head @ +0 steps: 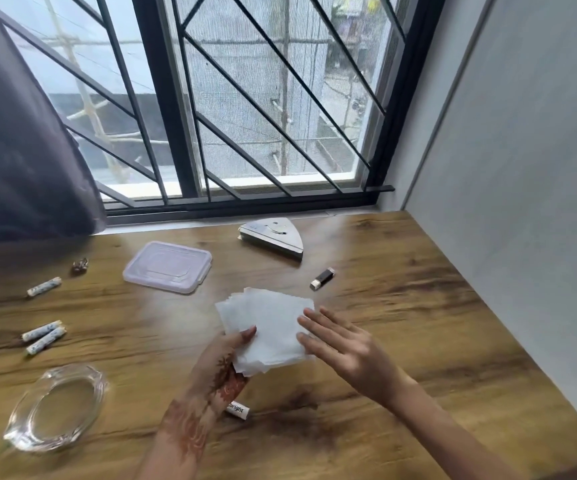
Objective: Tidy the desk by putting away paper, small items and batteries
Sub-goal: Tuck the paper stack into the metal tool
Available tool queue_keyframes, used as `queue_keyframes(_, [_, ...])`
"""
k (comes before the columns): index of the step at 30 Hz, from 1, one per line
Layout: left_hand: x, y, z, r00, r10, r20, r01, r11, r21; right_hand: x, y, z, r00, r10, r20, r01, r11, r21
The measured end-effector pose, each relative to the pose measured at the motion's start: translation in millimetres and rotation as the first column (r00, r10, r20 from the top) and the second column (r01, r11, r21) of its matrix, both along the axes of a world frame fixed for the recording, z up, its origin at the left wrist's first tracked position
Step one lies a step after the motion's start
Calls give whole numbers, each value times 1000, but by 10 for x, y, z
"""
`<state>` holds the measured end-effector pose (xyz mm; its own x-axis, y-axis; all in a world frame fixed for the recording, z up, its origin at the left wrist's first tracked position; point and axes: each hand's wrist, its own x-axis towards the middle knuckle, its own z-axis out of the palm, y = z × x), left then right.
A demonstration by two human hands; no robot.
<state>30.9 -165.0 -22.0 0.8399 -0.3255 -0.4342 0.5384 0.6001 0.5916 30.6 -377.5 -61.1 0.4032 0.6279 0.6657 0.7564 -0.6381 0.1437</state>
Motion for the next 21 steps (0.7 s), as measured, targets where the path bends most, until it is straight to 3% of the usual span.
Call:
queue_keyframes(2, [7, 18, 35, 999, 38, 2, -38, 999, 30, 34, 36, -29, 996, -56, -75, 62, 995, 80])
queue_keyframes(4, [27, 61, 14, 996, 92, -3, -91, 994, 60, 83, 80, 3, 958, -113, -263, 170, 964, 206])
queue_keyframes(7, [53, 143, 10, 990, 139, -7, -138, 988, 67, 258, 159, 126, 816, -154, -557, 370, 880, 298])
queue_keyframes(10, [100, 211, 71, 988, 151, -14, -149, 985, 89, 620, 242, 219, 706, -133, -696, 526, 756, 389])
queue_keyframes(15, [306, 401, 38, 988, 155, -5, -154, 982, 106, 1324, 358, 237, 474, -178, -862, 746, 601, 286])
queue_keyframes(18, [444, 507, -13, 989, 149, -3, -149, 988, 29, 1615, 392, 179, 358, -132, -924, 858, 437, 270])
queue_keyframes(21, [569, 585, 27, 990, 139, -5, -139, 990, 4, 1839, 445, 130, 235, -113, -965, 917, 356, 182])
